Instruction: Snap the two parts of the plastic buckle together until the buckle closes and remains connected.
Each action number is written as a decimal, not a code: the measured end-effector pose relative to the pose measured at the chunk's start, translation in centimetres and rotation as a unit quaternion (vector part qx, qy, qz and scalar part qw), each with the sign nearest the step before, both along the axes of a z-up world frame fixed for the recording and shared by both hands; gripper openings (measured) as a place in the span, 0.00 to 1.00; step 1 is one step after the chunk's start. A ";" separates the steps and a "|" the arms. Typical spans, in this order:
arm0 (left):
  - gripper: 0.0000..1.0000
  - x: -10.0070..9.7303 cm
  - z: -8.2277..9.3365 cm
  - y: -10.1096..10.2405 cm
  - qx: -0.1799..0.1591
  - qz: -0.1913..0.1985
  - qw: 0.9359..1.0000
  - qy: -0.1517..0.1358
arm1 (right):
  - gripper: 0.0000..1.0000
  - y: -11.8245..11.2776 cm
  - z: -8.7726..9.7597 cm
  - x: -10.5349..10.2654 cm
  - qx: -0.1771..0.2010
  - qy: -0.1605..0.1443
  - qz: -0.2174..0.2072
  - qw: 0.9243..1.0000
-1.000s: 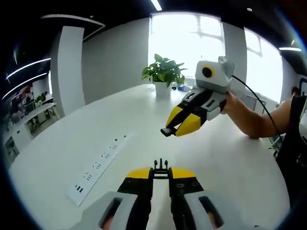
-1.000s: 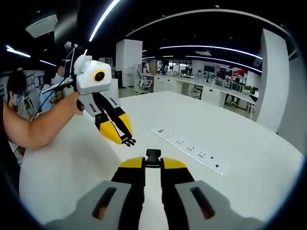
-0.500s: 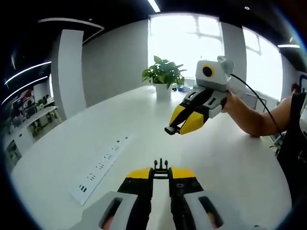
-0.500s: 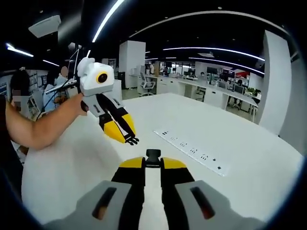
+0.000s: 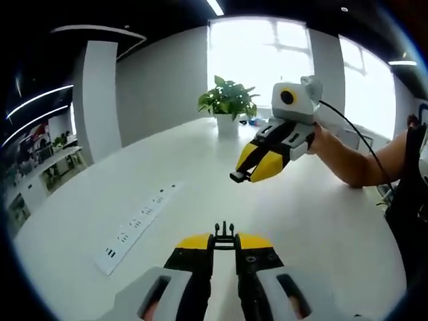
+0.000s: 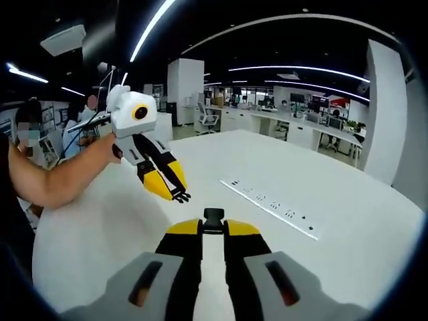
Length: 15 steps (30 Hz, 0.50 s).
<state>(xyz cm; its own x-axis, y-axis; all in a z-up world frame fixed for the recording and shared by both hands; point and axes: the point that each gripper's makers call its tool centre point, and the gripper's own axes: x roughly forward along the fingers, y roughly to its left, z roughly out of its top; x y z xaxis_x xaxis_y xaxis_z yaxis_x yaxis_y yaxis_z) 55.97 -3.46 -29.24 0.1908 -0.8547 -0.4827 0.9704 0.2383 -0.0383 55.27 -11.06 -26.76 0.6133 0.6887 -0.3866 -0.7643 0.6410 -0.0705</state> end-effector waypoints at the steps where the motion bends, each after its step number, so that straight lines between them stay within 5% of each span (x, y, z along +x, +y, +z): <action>1: 0.10 -0.1 0.1 0.0 -0.001 0.000 1.000 0.000 | 0.10 0.1 0.0 -0.1 0.000 0.000 0.000 1.000; 15: 0.11 -1.8 0.0 0.8 -0.002 0.003 1.000 0.000 | 0.10 0.8 -0.3 -1.6 -0.005 -0.005 0.001 1.000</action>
<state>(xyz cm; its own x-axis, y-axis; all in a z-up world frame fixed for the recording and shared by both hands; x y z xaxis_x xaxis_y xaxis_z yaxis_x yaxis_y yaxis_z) 54.16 -2.70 -29.26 0.1954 -0.8559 -0.4788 0.9691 0.2435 -0.0398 53.71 -10.30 -27.11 0.6166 0.6856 -0.3870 -0.7643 0.6392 -0.0855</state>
